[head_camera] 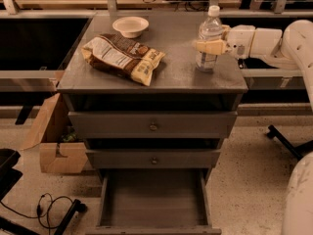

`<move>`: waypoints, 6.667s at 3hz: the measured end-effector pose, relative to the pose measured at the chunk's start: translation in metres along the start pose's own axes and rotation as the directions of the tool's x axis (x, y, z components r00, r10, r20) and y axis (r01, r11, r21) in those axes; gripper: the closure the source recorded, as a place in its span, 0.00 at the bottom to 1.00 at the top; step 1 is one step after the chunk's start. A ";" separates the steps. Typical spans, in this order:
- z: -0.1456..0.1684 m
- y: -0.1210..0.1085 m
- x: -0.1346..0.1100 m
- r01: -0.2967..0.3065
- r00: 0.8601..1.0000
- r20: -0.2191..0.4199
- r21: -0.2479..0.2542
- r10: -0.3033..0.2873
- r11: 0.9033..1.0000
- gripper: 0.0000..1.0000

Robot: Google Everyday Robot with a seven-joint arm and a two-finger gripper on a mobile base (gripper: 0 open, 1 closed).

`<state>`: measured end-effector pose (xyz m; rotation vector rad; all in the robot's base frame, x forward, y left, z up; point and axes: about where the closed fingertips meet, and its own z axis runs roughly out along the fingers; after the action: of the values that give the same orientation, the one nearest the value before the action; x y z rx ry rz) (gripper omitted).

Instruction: Place blue plastic bottle into bottom drawer

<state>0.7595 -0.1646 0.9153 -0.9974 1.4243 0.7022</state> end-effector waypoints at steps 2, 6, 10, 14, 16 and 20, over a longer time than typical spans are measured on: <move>-0.002 0.021 -0.017 0.019 1.000 -0.005 -0.017 -0.019 1.000 1.00; -0.088 0.216 -0.022 0.106 0.994 -0.007 0.078 -0.106 0.991 1.00; -0.018 0.279 0.224 -0.037 0.996 -0.083 0.016 0.038 0.999 1.00; 0.120 0.333 0.459 -0.102 0.993 0.051 -0.103 0.107 0.989 1.00; 0.154 0.341 0.503 -0.136 0.987 0.066 -0.136 0.146 0.981 1.00; 0.247 0.374 0.622 -0.106 0.992 0.029 -0.315 0.122 0.943 1.00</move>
Offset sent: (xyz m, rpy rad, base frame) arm -0.0726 0.0302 0.0439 -0.0462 -0.0380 0.0417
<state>0.5867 0.1158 0.2232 -1.1394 1.3613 1.0565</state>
